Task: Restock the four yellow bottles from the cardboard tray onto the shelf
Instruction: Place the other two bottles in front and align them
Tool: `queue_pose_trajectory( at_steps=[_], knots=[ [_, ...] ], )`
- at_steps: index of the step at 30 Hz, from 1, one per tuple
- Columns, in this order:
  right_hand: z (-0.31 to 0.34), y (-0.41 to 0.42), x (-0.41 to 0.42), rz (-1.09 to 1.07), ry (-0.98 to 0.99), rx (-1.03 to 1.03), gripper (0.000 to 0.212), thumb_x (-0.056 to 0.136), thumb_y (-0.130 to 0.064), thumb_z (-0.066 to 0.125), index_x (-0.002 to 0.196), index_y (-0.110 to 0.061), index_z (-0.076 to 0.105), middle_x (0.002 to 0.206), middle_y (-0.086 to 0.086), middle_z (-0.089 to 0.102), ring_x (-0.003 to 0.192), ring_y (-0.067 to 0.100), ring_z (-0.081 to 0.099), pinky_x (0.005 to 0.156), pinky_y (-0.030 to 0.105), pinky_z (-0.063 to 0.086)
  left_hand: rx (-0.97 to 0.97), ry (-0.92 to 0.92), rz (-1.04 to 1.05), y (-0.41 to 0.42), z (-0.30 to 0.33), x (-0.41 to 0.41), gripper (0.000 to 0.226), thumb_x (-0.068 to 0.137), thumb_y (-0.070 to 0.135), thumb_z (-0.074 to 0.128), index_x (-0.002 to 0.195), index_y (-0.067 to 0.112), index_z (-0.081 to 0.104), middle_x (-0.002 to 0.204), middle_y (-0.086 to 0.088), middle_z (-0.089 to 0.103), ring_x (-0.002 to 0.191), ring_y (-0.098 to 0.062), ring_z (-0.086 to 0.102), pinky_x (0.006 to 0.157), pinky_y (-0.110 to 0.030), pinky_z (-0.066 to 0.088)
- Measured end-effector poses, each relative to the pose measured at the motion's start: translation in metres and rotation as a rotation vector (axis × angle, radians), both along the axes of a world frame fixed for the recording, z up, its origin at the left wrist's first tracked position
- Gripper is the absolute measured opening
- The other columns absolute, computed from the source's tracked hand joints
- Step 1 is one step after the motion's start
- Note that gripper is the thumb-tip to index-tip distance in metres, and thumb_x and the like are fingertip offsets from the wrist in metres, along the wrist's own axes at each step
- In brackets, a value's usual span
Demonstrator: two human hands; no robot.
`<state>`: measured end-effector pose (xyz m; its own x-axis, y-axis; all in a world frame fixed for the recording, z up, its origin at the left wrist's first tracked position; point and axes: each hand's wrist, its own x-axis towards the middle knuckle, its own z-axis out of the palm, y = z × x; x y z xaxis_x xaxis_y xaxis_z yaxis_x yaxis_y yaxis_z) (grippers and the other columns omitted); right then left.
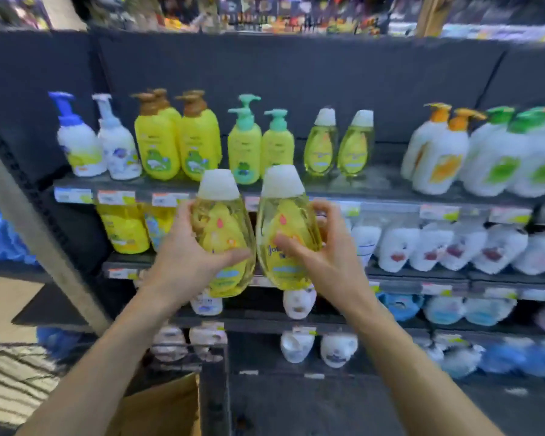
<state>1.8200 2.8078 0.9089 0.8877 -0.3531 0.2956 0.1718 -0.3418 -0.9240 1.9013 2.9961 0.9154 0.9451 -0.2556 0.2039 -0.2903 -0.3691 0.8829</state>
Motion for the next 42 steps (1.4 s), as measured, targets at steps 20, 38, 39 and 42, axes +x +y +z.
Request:
queue_pose_trajectory(
  at_steps=[20,38,39,42],
  knots=[
    [0.042,-0.246,-0.056,-0.167,-0.155,0.084,0.05,0.075,-0.028,0.083,0.109,-0.036,0.048,0.099,-0.003,0.072,0.083,0.008,0.072,0.078,0.038,0.059,0.006,-0.1,-0.171,-0.261,0.08,-0.049,0.078,0.06,0.023,0.092,0.119,0.029,0.041,0.099,0.007,0.066,0.091,-0.009,0.066,0.072,-0.023,0.048],
    [0.005,-0.294,0.162,-0.17,-0.022,-0.1,0.055,0.073,-0.025,0.085,0.117,-0.022,0.051,0.106,0.0,0.066,0.091,0.01,0.064,0.075,0.018,0.05,-0.025,-0.082,-0.121,-0.243,0.065,0.088,0.077,0.059,0.021,0.092,0.119,0.027,0.044,0.099,0.005,0.067,0.087,-0.01,0.066,0.079,-0.038,0.055],
    [-0.002,-0.296,0.169,-0.178,-0.02,-0.108,0.057,0.073,-0.025,0.085,0.118,-0.021,0.051,0.109,0.001,0.063,0.093,0.011,0.062,0.075,0.016,0.048,-0.032,-0.078,-0.122,-0.244,0.064,0.092,0.076,0.059,0.021,0.092,0.118,0.027,0.045,0.098,0.005,0.067,0.087,-0.01,0.067,0.08,-0.04,0.055],
    [-0.02,-0.3,0.182,-0.219,-0.026,-0.11,0.061,0.071,-0.027,0.086,0.122,-0.02,0.052,0.115,0.002,0.06,0.105,0.018,0.057,0.085,0.027,0.048,-0.017,-0.09,-0.132,-0.248,0.06,0.102,0.07,0.058,0.023,0.092,0.109,0.035,0.045,0.096,0.005,0.066,0.088,-0.011,0.066,0.081,-0.04,0.055]
  ],
)
